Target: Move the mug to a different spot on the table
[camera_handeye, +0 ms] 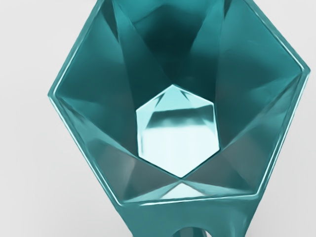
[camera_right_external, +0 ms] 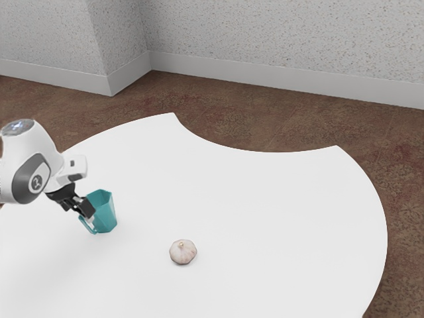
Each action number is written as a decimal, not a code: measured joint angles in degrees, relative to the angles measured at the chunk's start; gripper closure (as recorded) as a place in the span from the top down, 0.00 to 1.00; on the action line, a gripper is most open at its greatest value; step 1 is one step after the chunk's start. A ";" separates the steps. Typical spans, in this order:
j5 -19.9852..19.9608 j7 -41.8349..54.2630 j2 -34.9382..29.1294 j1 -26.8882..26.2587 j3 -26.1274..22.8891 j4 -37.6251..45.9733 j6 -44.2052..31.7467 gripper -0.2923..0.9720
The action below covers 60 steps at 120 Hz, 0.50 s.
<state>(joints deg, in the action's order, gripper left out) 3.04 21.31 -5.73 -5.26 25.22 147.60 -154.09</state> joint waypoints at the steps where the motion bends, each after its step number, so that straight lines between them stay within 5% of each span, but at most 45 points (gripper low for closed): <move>1: -0.07 0.11 0.16 -0.01 0.00 0.00 -0.12 0.76; 60: -3.91 5.26 7.33 -0.46 0.00 -0.02 -7.86 0.75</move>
<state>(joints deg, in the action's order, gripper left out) -0.87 26.57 1.60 -5.72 25.23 147.59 -161.95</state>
